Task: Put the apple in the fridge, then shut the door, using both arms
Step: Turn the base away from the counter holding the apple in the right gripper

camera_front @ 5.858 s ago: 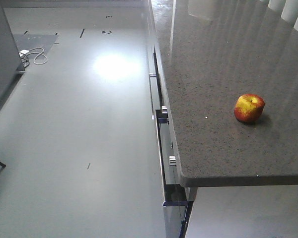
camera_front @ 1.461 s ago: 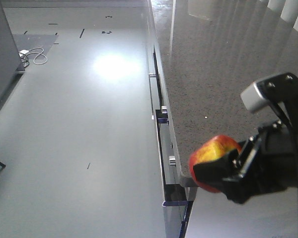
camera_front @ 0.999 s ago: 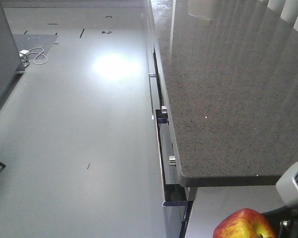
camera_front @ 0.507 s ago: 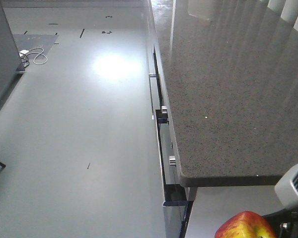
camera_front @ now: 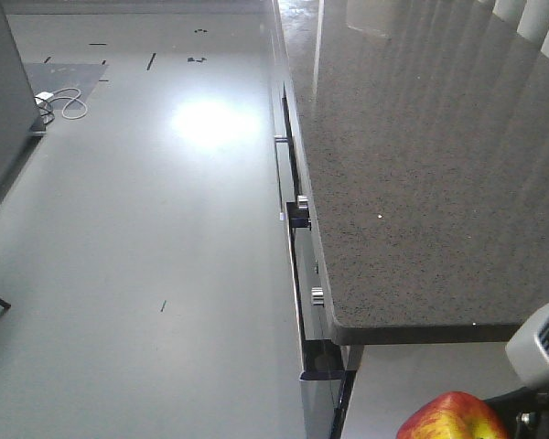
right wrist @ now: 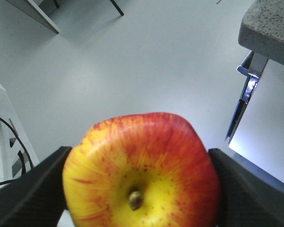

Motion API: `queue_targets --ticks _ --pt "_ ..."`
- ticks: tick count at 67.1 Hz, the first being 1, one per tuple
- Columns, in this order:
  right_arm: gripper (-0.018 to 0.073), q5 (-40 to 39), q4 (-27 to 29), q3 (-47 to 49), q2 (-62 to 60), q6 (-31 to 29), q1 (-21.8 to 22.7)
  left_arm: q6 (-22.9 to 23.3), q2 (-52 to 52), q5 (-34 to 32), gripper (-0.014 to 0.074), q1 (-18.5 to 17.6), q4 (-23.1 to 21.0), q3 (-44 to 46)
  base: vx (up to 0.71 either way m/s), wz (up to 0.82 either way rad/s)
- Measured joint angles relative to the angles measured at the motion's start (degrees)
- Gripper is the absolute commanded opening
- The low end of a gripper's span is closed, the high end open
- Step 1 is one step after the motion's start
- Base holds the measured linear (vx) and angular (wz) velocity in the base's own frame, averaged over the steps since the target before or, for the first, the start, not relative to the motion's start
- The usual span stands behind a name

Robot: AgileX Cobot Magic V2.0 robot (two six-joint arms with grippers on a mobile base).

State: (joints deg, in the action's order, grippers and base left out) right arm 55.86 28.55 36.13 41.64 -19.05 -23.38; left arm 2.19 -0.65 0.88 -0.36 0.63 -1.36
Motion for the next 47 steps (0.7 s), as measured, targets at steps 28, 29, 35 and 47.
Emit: queue_targets --ticks 28,29,35,47 --pt "0.0412 0.0 0.0 0.0 0.0 0.0 0.0 0.0 0.0 0.0 -0.0006 0.0 0.0 0.0 0.0 0.03" --pt "0.0412 0.0 0.0 0.0 -0.01 0.0 0.0 0.0 0.0 0.0 -0.0006 0.0 0.0 0.0 0.01 0.13" --pt "0.0412 0.06 0.0 0.0 -0.12 0.0 0.0 0.0 0.0 0.0 -0.0006 0.0 0.0 0.0 0.0 0.22" --pt "0.0412 0.06 0.05 0.0 -0.17 0.0 0.0 0.0 0.0 0.0 -0.0006 0.0 0.0 0.0 0.01 0.33"
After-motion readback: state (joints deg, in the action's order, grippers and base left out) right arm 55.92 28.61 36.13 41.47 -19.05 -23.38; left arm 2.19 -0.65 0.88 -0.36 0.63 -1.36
